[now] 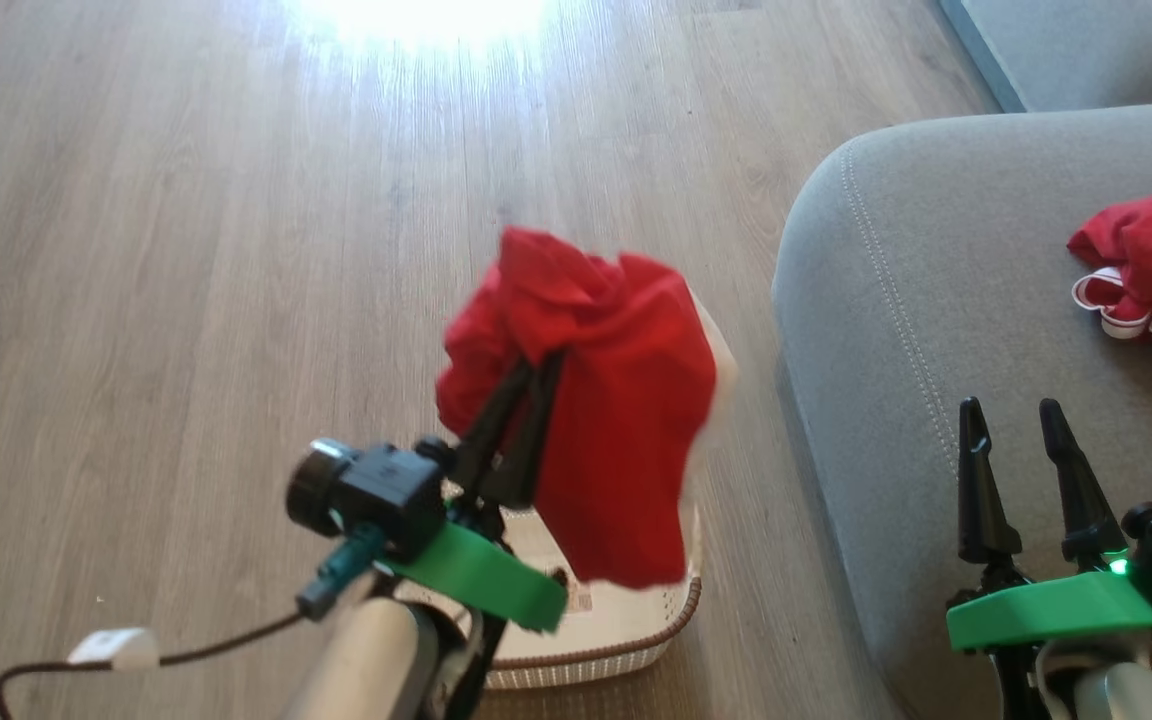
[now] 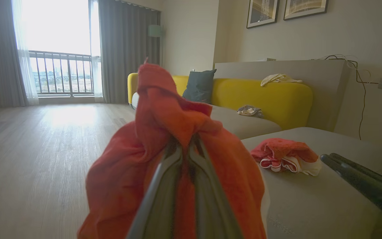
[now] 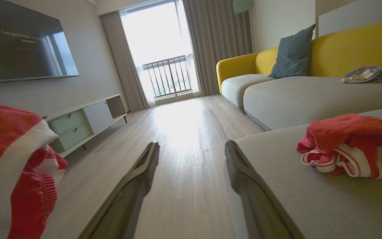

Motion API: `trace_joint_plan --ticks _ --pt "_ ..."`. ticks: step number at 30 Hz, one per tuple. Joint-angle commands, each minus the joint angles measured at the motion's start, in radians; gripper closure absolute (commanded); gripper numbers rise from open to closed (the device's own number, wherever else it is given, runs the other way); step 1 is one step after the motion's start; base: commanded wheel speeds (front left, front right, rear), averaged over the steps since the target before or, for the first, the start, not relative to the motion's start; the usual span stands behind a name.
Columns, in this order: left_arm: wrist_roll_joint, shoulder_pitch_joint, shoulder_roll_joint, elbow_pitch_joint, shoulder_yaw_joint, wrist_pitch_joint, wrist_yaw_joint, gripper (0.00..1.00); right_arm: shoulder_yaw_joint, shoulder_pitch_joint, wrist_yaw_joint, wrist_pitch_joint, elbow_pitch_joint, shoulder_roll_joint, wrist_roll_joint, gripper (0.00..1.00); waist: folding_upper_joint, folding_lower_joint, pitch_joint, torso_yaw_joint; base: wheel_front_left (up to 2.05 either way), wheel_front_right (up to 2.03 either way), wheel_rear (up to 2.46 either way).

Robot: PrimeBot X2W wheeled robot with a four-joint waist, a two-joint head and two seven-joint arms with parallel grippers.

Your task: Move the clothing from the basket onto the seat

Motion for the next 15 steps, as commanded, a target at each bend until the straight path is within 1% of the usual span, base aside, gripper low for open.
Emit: trace_joint_plan --ticks 1,7,15 --pt "-0.005 -0.031 0.008 -0.032 0.018 -0.009 0.009 1.0 0.021 -0.025 0.007 -0.006 -0.037 -0.009 -0.006 0.0 0.0 0.0001 -0.002 0.003 0.0 0.0 0.0" --pt "-0.009 -0.014 0.008 -0.005 -0.017 -0.009 0.01 1.0 0.025 -0.024 0.007 -0.006 -0.036 -0.009 -0.008 0.0 0.0 0.0001 -0.006 0.008 0.0 0.0 0.0" --pt "-0.01 -0.021 0.008 -0.007 0.001 -0.01 0.016 1.0 0.029 -0.028 0.007 -0.006 -0.036 -0.009 -0.01 0.0 0.0 0.0001 -0.004 0.008 0.0 0.0 0.0"
